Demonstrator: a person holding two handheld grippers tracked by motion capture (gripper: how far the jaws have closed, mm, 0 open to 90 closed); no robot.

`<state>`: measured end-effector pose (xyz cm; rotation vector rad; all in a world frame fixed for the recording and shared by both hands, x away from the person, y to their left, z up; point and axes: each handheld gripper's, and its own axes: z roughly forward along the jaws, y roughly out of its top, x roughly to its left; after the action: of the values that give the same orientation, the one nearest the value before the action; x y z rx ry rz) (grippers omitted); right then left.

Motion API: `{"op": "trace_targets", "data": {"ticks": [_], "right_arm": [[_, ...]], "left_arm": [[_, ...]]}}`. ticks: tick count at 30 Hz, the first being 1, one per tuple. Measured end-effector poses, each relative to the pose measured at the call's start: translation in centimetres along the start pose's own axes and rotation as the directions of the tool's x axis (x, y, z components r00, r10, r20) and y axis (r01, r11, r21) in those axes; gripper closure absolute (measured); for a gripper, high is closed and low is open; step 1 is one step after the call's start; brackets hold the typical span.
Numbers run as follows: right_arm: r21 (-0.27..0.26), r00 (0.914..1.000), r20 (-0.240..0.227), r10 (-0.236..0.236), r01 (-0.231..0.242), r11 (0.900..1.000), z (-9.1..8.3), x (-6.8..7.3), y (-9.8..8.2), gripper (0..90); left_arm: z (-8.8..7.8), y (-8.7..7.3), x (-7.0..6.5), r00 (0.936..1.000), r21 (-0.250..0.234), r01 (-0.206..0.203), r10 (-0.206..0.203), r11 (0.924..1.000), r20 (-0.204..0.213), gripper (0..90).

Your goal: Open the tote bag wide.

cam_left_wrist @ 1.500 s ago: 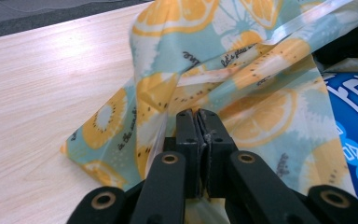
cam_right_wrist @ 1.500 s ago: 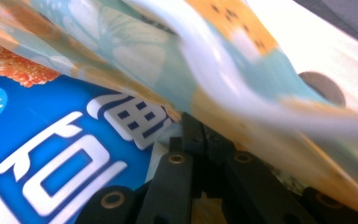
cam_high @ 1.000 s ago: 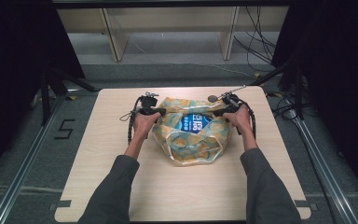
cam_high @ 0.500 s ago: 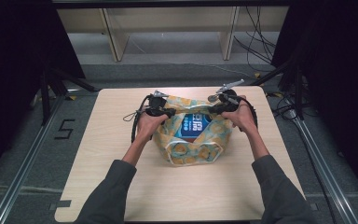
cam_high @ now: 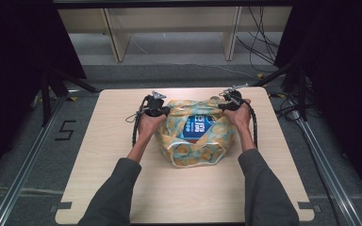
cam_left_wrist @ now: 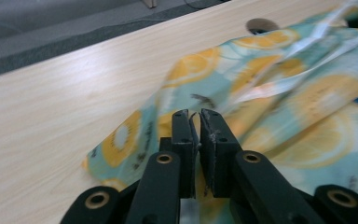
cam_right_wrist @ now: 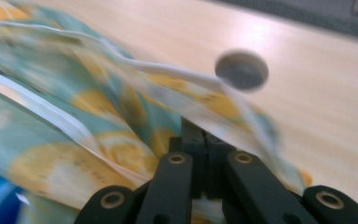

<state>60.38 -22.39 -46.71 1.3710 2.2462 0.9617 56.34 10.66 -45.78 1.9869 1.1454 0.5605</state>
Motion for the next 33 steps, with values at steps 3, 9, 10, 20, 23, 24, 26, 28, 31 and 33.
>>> {"op": "trace_targets", "data": {"ticks": [3,9,10,20,23,24,26,28,31,33], "right_arm": [[0.028,0.9974,-0.022,0.068,-0.068,0.997,0.1,-0.6,-1.0,90.0],[0.089,0.9904,-0.115,0.077,-0.067,0.994,-2.9,-0.2,0.3,89.1],[0.055,0.9907,-0.134,0.025,-0.018,0.998,-3.4,-0.4,0.6,89.5],[-0.004,0.9344,-0.348,-0.078,0.081,0.997,-7.5,2.9,2.0,90.0],[0.007,0.9243,-0.350,-0.152,0.165,0.986,-8.1,4.4,1.9,90.0],[0.005,0.9197,-0.351,-0.177,0.191,0.982,-8.2,4.9,1.7,90.0],[0.023,0.9196,-0.333,-0.209,0.229,0.973,-8.5,6.0,1.2,90.0],[0.024,0.9175,-0.321,-0.235,0.256,0.966,-8.4,6.9,0.6,90.0],[0.056,0.9278,-0.274,-0.253,0.278,0.959,-8.4,7.6,-0.4,90.0],[0.077,0.9214,-0.273,-0.277,0.308,0.948,-8.5,7.6,-0.9,90.0]], "left_arm": [[0.3,-1.1,1.2,0.9993,0.028,0.028,-0.027,0.9992,-0.027,83.7],[-0.9,-1.6,1.7,0.9967,-0.024,0.081,-0.081,0.9965,-0.005,83.0],[-1.3,-1.3,1.7,0.9958,-0.042,0.091,-0.091,0.9950,0.002,83.0],[-5.4,1.0,-0.6,0.9945,-0.129,0.039,-0.026,0.9908,0.102,82.6],[-6.4,1.2,-2.0,0.9895,-0.127,-0.004,0.022,0.9918,0.143,81.8],[-6.6,1.1,-2.4,0.9864,-0.133,-0.010,0.032,0.9910,0.161,81.6],[-6.9,1.0,-3.1,0.9802,-0.132,0.004,0.022,0.9912,0.197,81.2],[-7.2,0.6,-3.6,0.9785,-0.135,-0.012,0.039,0.9908,0.202,80.7],[-7.6,-0.4,-3.9,0.9706,-0.133,0.001,0.031,0.9911,0.239,80.2],[-7.9,-1.0,-3.9,0.9688,-0.129,-0.007,0.038,0.9916,0.245,80.1]]}}
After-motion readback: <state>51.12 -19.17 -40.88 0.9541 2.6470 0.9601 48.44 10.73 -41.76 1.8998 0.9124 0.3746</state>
